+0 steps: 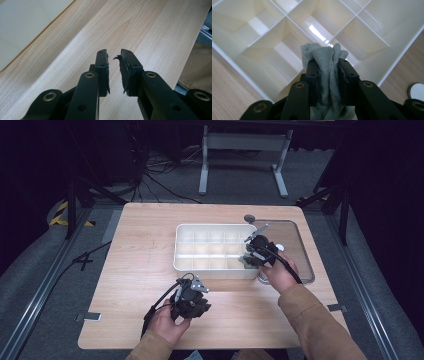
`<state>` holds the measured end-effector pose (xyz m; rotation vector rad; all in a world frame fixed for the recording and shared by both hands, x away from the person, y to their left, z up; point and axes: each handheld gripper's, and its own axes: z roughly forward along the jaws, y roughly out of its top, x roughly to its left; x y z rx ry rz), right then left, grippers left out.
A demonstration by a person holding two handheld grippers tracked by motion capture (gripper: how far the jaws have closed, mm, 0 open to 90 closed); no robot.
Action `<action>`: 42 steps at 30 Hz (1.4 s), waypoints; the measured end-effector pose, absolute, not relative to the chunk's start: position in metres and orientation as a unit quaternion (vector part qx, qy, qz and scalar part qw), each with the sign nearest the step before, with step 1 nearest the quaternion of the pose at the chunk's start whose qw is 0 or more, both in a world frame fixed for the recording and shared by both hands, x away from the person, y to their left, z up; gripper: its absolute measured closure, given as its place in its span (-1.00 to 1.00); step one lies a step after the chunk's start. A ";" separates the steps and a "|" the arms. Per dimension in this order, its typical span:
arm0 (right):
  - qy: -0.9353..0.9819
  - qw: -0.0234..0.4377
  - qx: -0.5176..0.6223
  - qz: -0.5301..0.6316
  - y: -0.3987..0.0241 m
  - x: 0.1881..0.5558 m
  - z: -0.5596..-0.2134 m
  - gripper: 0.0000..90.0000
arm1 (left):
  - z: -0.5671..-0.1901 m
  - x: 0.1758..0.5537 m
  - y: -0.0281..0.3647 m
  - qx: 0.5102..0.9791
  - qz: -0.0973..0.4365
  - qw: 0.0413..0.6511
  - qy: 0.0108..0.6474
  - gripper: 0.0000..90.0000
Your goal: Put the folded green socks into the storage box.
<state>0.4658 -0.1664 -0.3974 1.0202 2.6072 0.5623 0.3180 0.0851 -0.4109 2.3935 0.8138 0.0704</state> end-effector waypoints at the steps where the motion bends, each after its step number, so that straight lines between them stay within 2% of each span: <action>1: 0.904 0.144 0.354 0.193 -0.166 0.466 -0.398 0.61 | -0.411 0.318 0.085 0.902 0.027 0.302 0.307 0.71; 17: 0.906 0.123 0.372 0.161 -0.163 0.469 -0.402 0.62 | -0.410 0.318 0.085 0.904 0.027 0.299 0.305 0.71; 25: 0.914 0.090 0.378 0.115 -0.159 0.477 -0.420 0.62 | -0.410 0.317 0.088 0.902 0.026 0.301 0.309 0.71; 33: 0.916 0.059 0.384 0.095 -0.157 0.487 -0.420 0.62 | -0.411 0.316 0.093 0.900 0.028 0.300 0.315 0.71; 42: 0.920 0.075 0.368 0.108 -0.160 0.482 -0.414 0.51 | -0.411 0.317 0.096 0.898 0.031 0.301 0.320 0.69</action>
